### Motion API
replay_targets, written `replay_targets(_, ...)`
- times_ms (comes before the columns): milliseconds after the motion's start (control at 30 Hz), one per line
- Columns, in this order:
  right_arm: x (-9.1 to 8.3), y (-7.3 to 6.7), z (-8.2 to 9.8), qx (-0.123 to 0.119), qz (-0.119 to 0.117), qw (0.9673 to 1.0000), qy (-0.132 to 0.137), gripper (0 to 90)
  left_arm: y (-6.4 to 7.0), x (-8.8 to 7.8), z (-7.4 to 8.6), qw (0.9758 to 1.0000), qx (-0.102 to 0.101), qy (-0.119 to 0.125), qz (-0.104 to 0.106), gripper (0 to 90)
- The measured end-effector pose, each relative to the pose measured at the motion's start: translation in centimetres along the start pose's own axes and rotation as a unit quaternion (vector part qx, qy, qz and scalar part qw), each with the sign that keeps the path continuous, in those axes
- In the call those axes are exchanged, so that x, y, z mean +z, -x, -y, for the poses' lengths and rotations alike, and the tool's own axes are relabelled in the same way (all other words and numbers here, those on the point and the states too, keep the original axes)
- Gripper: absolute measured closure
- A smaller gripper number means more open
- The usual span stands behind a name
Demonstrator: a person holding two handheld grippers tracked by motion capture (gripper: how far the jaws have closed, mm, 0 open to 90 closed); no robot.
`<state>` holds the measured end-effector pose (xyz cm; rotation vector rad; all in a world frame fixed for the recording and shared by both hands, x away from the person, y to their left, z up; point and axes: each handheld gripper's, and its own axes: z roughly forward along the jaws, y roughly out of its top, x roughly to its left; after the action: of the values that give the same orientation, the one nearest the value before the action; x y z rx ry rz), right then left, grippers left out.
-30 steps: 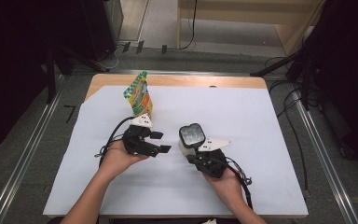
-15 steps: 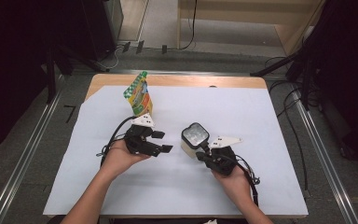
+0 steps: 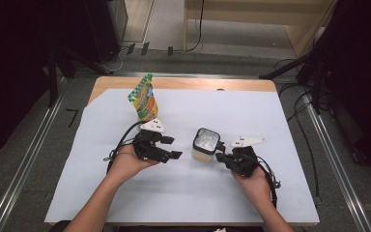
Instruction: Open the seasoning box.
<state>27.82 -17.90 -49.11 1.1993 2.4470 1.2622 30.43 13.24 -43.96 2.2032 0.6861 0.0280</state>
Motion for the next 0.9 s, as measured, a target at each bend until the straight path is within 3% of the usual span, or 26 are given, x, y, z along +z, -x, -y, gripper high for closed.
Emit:
replay_targets(467,-0.5,2.7,-0.3,0.011,0.023,0.9997,-0.001,90.0,0.4,1.1,-0.2,0.9999,0.011,-0.001,0.011,31.9)
replay_targets(533,-0.8,3.0,-0.4,0.020,0.013,0.9997,-0.001,90.0,0.4,1.4,-0.4,0.9998,0.016,-0.004,0.013,29.7)
replay_targets(667,-2.1,3.4,-0.9,0.012,0.002,0.9999,0.006,90.0,0.5,1.8,-1.0,0.9994,0.033,0.003,0.005,22.7)
replay_targets(800,-3.1,4.1,-1.0,0.023,0.013,0.9994,0.022,90.0,0.1,2.4,-1.5,0.9989,0.029,0.005,0.036,22.7)
replay_targets(900,-3.1,4.4,-1.2,0.027,0.016,0.9993,0.021,90.0,-0.1,3.2,-2.2,0.9988,0.035,-0.003,0.033,20.0)
